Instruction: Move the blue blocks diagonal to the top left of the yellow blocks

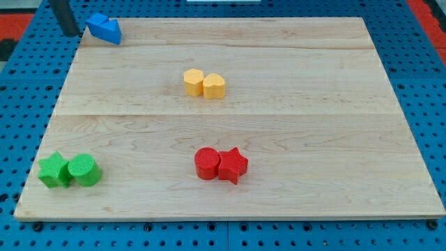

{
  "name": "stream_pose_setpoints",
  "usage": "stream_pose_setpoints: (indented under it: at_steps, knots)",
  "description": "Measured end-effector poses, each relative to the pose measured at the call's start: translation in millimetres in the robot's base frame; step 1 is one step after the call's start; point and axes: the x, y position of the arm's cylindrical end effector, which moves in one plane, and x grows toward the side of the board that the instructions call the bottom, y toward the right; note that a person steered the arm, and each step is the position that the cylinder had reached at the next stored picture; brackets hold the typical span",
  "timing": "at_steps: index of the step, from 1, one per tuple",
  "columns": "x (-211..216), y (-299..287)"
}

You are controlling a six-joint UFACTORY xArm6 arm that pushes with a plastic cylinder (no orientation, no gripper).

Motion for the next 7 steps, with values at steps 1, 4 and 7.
stream_pose_setpoints:
  at_steps: [1, 4, 7]
  knots:
    - [-31.6, 0.1]
    - [4.2, 105.1]
    - [13.5, 121.1]
